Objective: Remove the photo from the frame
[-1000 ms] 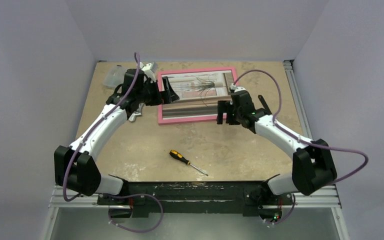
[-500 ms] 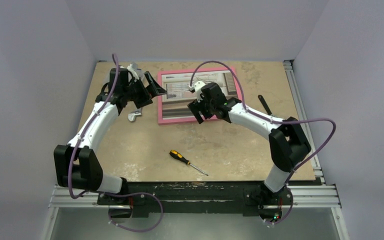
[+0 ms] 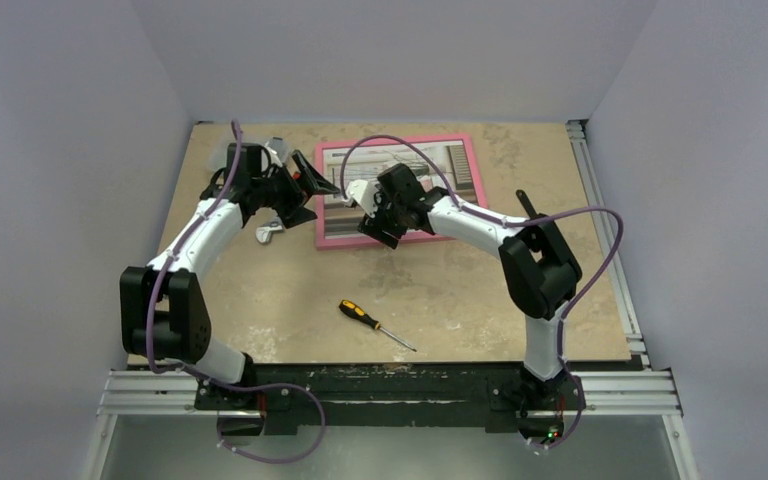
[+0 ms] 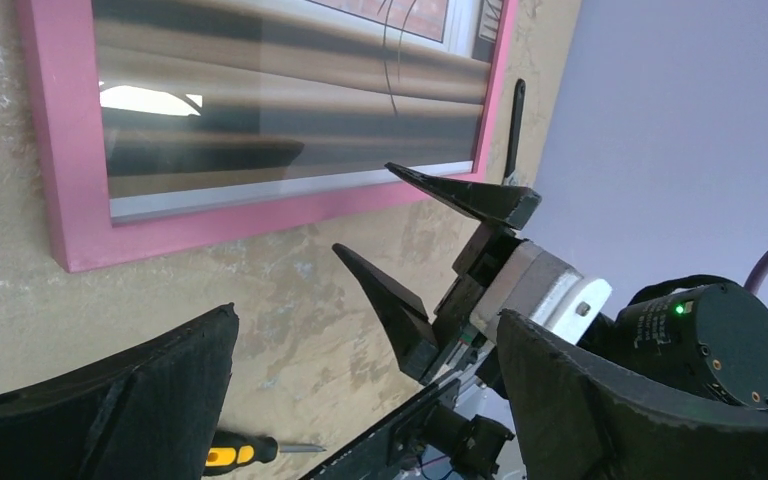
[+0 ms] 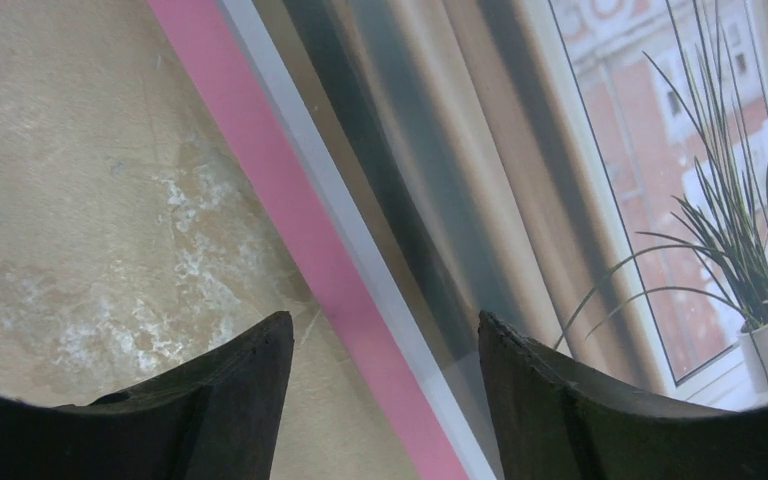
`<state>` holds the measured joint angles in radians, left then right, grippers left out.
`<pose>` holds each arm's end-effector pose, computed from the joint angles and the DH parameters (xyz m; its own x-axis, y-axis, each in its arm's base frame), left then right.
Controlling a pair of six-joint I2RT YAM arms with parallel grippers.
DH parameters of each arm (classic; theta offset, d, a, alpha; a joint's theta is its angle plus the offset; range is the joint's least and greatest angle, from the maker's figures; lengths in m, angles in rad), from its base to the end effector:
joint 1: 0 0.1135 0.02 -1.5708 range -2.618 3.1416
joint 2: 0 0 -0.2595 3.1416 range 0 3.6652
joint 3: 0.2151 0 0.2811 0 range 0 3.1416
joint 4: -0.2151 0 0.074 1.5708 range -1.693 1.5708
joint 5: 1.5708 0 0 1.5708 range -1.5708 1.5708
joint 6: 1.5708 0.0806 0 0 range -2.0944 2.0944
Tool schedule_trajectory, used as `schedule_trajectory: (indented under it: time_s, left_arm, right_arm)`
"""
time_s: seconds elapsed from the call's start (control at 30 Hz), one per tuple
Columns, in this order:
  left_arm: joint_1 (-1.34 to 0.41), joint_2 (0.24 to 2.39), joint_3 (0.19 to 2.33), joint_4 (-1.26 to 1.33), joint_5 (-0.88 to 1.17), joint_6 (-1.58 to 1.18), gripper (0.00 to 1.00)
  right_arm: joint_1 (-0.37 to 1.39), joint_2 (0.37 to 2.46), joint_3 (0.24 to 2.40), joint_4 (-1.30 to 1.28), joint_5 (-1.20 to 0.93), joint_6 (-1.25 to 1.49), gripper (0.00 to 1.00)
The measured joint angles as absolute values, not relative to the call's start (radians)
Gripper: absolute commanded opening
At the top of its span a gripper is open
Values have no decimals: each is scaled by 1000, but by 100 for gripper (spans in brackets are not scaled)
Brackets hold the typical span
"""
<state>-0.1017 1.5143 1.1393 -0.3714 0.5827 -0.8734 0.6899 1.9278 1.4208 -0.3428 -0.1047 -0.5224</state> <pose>0.3801 -0.0834 0.2319 -0.8069 -0.5610 -0.1851 -0.2052 0.5600 -0.8027 0.3662 0.3131 0.1599 -0.1597 -0.7751 -0.6113 -0.8837 0.3882 -0.2614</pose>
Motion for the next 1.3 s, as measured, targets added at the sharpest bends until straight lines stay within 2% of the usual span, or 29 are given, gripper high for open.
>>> schedule_trajectory:
  time_s: [0.37, 0.47, 0.6, 0.87, 0.97, 1.23, 1.3]
  left_arm:
    - [-91, 1522, 1130, -353, 607, -898, 97]
    - [-91, 1522, 1130, -354, 607, -898, 97]
    - [-91, 1522, 1130, -354, 606, -898, 97]
    - [-85, 1522, 1130, -359, 588, -897, 97]
    - [-85, 1516, 1124, -360, 579, -898, 97]
    - [-42, 1394, 944, -355, 545, -980, 96]
    - [-16, 1346, 859, -343, 538, -1015, 97]
  right_arm:
    - [742, 1992, 1449, -369, -44, -626, 55]
    - [757, 1993, 1448, -359, -33, -641, 48]
    - [765, 2007, 1448, -345, -11, -655, 44]
    - [764, 2035, 1411, -308, 13, -656, 41]
    - [766, 2033, 1394, -275, 15, -653, 34]
    - [791, 2024, 1352, -184, 49, -667, 2]
    - [793, 2019, 1337, -158, 52, -661, 0]
